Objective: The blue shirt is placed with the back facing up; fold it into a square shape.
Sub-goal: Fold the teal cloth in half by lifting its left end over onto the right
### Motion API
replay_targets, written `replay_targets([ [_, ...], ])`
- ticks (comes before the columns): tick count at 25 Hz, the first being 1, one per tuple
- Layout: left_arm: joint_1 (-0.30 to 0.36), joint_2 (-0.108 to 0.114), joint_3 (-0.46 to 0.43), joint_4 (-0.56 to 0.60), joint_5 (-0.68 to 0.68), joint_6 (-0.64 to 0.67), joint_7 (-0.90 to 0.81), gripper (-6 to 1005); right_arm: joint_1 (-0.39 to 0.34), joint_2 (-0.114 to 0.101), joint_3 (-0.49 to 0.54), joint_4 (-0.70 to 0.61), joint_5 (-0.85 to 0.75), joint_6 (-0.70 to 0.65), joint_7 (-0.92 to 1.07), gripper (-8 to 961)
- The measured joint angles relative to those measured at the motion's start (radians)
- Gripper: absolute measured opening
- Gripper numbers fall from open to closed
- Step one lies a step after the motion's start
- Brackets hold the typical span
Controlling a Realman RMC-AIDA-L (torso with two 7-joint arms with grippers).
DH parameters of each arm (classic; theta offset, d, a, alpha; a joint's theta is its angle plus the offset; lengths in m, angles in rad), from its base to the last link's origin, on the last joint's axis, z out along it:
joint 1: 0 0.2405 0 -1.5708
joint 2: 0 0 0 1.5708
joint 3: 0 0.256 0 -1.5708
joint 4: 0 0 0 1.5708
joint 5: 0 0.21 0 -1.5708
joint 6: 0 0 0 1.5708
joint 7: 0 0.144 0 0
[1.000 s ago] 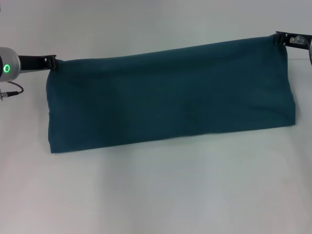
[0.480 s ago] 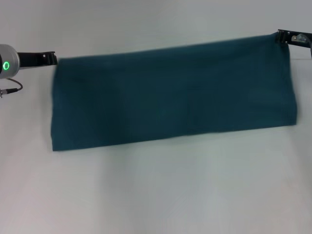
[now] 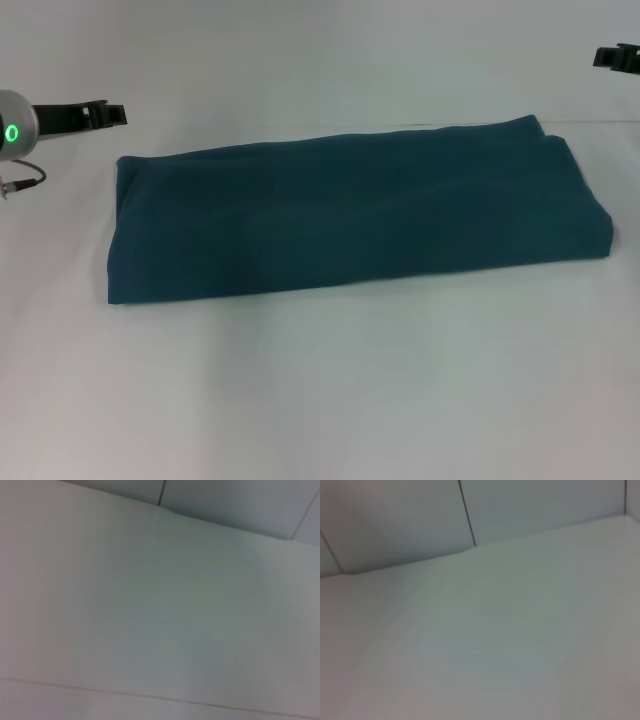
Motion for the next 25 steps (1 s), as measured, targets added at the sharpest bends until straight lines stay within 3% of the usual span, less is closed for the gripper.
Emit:
replay_targets([
  [3, 0.031, 0.000, -0.003, 0.027, -0.075, 0.035, -0.018, 416, -0.031, -0.018, 0.056, -0.045, 0.065, -0.152, -0.016, 444],
  [5, 0.074, 0.005, -0.004, 0.050, -0.196, 0.085, -0.003, 459, -0.065, -0.027, 0.085, -0.066, 0.152, -0.265, -0.060, 493],
  [6, 0.112, 0.012, -0.004, 0.058, -0.307, 0.141, 0.023, 480, -0.114, -0.034, 0.107, -0.071, 0.270, -0.391, -0.129, 518],
  [7, 0.112, 0.012, -0.004, 0.058, -0.307, 0.141, 0.023, 516, -0.114, -0.034, 0.107, -0.071, 0.270, -0.391, -0.129, 542],
  [10, 0.192, 0.029, -0.050, 0.060, -0.493, 0.324, 0.054, 623, -0.201, -0.039, 0.124, -0.071, 0.428, -0.550, -0.206, 595],
  [12, 0.211, 0.029, -0.085, 0.057, -0.515, 0.381, 0.056, 695, -0.262, -0.035, 0.127, -0.071, 0.505, -0.627, -0.237, 623],
  [18, 0.310, 0.006, -0.245, 0.049, -0.543, 0.650, 0.003, 694, -0.395, -0.011, 0.173, -0.050, 0.646, -0.810, -0.307, 734],
  [21, 0.352, -0.006, -0.260, 0.044, -0.548, 0.685, -0.044, 693, -0.437, 0.000, 0.200, -0.045, 0.657, -0.864, -0.316, 817],
  [25, 0.387, -0.017, -0.264, 0.008, -0.549, 0.683, -0.104, 694, -0.447, 0.003, 0.199, -0.043, 0.655, -0.870, -0.316, 820],
])
